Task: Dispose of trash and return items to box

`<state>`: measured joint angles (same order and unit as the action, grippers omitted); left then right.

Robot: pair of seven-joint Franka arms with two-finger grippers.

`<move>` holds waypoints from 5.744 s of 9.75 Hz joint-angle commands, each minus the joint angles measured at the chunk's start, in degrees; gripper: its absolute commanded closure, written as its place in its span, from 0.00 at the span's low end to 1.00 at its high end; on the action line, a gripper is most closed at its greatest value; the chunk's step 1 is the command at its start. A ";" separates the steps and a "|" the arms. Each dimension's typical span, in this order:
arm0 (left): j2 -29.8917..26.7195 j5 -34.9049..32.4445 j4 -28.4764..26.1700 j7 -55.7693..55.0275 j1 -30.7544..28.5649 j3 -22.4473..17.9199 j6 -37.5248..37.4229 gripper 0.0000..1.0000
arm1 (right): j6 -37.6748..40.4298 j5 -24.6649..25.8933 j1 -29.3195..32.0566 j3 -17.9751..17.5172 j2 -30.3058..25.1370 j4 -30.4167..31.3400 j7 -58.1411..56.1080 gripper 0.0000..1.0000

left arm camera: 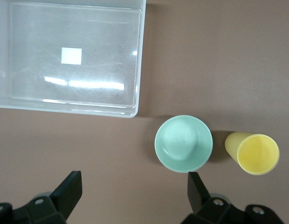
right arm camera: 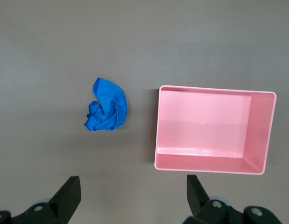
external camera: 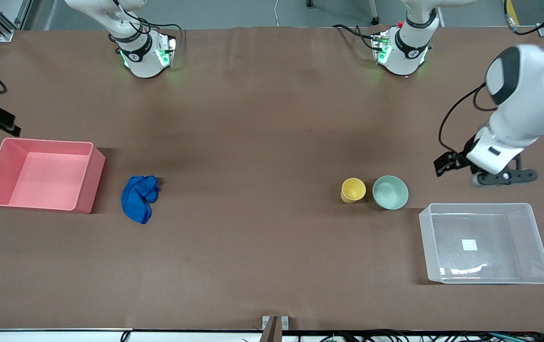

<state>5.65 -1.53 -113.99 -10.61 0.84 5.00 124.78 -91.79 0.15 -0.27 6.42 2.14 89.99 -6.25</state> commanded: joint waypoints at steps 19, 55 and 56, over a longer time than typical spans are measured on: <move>16.97 0.21 -10.81 -6.97 1.10 0.80 27.72 1.00 | -51.54 -0.51 -12.12 -0.01 23.88 30.32 13.19 0.48; 23.18 -8.91 6.68 -31.82 -1.72 18.47 3.45 0.03 | -14.95 0.46 11.79 0.08 12.91 -0.67 -13.71 0.00; 24.14 -9.37 5.81 -32.01 -1.71 18.47 5.28 0.07 | -11.51 0.46 10.39 0.08 10.89 -1.82 -13.00 0.00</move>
<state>29.59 -9.26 -104.88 -41.73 -0.36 23.78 127.20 -107.05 0.15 11.55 6.48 15.97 89.11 -20.97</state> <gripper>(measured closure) 0.026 0.000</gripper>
